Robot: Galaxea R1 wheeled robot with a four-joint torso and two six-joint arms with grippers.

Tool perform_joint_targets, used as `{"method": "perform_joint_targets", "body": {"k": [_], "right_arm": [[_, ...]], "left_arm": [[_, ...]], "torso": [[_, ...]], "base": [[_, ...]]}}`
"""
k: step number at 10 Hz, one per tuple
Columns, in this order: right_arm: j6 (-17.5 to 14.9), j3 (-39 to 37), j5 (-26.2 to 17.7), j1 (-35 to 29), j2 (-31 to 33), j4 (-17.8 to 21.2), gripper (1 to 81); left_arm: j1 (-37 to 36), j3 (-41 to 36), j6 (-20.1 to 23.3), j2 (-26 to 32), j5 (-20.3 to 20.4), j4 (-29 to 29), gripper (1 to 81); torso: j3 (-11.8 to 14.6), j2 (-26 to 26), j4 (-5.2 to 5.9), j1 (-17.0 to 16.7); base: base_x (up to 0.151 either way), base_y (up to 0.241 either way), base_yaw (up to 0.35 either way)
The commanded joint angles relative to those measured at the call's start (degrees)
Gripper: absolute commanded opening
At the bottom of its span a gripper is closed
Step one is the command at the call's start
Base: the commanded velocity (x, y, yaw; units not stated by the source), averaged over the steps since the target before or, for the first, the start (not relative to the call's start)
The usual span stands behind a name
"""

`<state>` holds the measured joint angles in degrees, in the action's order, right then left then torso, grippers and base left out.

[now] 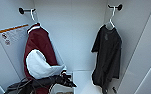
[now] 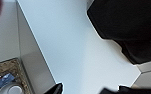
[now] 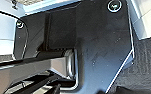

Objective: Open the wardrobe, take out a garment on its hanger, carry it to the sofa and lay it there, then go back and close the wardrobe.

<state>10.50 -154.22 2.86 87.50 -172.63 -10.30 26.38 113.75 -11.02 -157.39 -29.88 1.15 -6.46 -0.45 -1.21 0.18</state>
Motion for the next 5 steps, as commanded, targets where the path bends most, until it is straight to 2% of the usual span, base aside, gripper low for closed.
{"method": "perform_joint_targets", "body": {"k": [1, 3, 5], "right_arm": [[0.1, 0.2, -3.3, -2.0, -0.1, 0.4, 81.1], [0.1, 0.2, -3.3, -2.1, -0.1, 0.5, 81.1], [0.3, 0.2, -3.3, -2.0, -0.1, 0.5, 81.1]], "left_arm": [[-16.0, -0.7, -5.5, -1.6, -3.3, 0.1, 81.1], [-21.1, -0.5, -8.7, -3.6, -3.3, 0.3, 81.1], [-27.1, -0.5, -14.1, -5.7, -4.5, 0.6, 81.1]], "torso": [[0.0, 0.0, 0.00, 0.0], [0.0, 0.0, 0.00, 0.0], [0.0, 0.0, 0.00, 0.0]], "base": [[0.000, 0.000, 0.000], [0.000, 0.000, 0.000], [0.000, 0.000, 0.000]]}}
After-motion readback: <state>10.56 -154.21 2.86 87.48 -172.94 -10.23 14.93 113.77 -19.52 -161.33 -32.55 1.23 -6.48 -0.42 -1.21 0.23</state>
